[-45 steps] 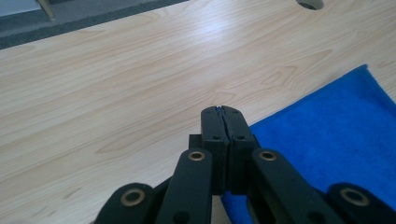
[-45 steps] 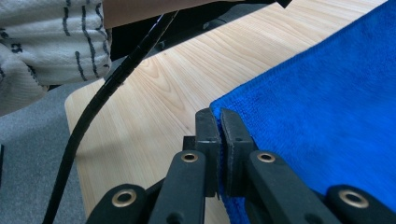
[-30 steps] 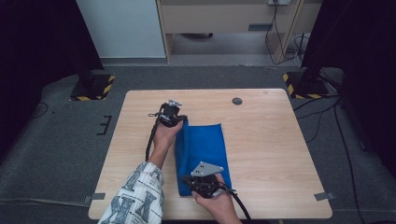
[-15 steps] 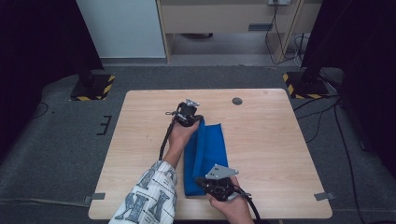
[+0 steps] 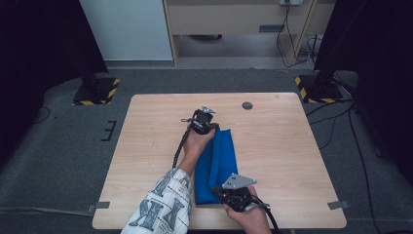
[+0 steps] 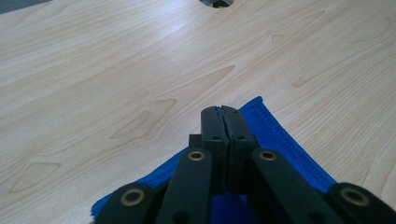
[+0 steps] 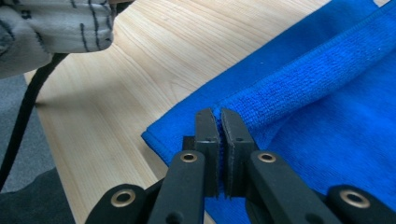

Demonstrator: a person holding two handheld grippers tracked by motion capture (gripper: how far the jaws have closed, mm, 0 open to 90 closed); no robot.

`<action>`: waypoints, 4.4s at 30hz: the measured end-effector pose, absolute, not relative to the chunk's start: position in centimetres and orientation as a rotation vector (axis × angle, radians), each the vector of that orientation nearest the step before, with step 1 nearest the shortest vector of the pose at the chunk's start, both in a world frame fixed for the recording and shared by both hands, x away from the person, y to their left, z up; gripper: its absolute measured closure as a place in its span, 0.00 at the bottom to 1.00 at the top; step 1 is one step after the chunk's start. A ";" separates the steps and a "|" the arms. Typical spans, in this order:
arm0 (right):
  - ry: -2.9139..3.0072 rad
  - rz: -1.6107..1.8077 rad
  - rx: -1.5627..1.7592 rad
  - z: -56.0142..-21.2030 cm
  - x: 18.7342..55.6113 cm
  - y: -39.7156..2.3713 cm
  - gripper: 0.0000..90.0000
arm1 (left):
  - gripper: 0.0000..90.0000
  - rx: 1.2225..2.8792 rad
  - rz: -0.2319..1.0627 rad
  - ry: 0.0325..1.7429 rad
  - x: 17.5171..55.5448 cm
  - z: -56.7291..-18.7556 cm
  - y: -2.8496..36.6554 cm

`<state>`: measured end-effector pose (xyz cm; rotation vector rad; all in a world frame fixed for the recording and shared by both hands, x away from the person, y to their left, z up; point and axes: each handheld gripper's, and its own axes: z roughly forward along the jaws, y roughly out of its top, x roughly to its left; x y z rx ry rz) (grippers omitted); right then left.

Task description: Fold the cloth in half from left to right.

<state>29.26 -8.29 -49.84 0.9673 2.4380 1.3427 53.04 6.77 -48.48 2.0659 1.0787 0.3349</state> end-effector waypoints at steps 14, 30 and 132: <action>2.426 1.303 0.988 -50.1 29.1 -9.9 0.96 | 0.98 2.063 0.334 1.088 53.3 -48.9 5.3; 2.481 1.248 1.014 -50.5 29.4 -10.7 0.94 | 0.98 2.072 0.332 1.097 53.4 -49.5 4.6; 2.386 1.107 1.107 -47.2 45.3 -13.4 0.24 | 0.09 2.033 0.362 1.068 49.3 -46.9 12.7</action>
